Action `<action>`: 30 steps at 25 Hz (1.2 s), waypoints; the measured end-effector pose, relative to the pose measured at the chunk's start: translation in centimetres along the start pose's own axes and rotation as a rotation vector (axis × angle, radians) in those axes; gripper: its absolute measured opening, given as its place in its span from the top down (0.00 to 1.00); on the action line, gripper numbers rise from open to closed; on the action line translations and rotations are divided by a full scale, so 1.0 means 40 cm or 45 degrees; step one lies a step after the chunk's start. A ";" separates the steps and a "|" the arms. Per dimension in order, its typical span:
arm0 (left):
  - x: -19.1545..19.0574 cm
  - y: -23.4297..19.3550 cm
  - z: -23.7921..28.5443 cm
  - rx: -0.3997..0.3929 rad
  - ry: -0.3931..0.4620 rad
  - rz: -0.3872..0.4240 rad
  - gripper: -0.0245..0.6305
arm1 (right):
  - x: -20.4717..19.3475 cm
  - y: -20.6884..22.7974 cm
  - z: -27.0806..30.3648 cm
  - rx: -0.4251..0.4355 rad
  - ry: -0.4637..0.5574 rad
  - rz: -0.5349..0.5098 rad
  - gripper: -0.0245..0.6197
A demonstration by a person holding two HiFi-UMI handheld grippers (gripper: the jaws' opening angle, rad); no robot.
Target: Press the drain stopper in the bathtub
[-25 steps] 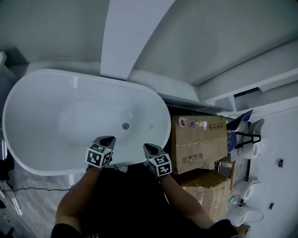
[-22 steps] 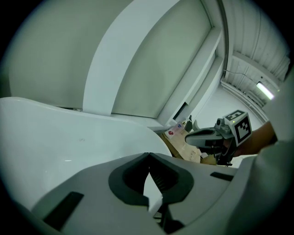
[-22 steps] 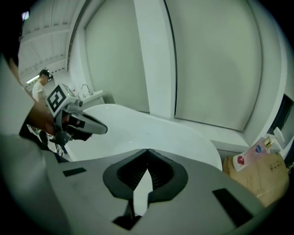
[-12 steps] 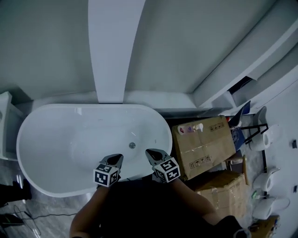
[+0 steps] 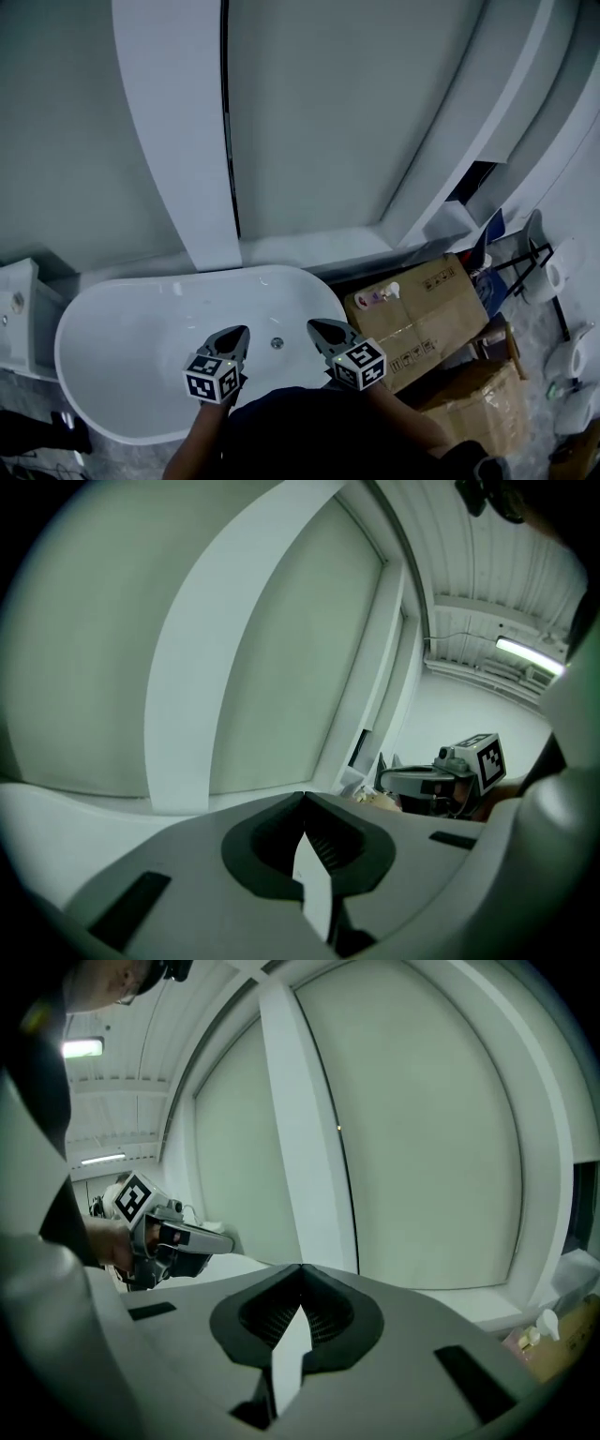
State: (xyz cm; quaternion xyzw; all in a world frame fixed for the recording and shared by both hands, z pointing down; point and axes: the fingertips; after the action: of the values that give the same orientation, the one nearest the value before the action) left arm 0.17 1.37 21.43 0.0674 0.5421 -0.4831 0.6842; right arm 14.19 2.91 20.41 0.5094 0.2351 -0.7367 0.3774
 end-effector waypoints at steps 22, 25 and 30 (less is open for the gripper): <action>0.379 0.194 -0.128 0.058 0.375 0.329 0.95 | 0.409 0.067 -0.260 -0.048 0.528 -0.202 0.95; 0.375 0.216 -0.124 0.038 0.375 0.318 0.95 | 0.395 0.078 -0.274 -0.077 0.503 -0.205 0.95; 0.353 0.245 -0.113 0.019 0.353 0.322 0.95 | 0.362 0.081 -0.298 -0.092 0.488 -0.173 0.95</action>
State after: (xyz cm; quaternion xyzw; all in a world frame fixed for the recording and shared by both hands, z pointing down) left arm 3.52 0.99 3.97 0.2058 0.6148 -0.3833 0.6578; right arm 20.78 5.06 2.67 0.6093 0.3628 -0.6412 0.2931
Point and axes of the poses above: the fingertips, and each gripper's own axes: z forward along the fingers, y to its right, x out of its top, and after that the axes turned 8 degrees about -z, right-handed
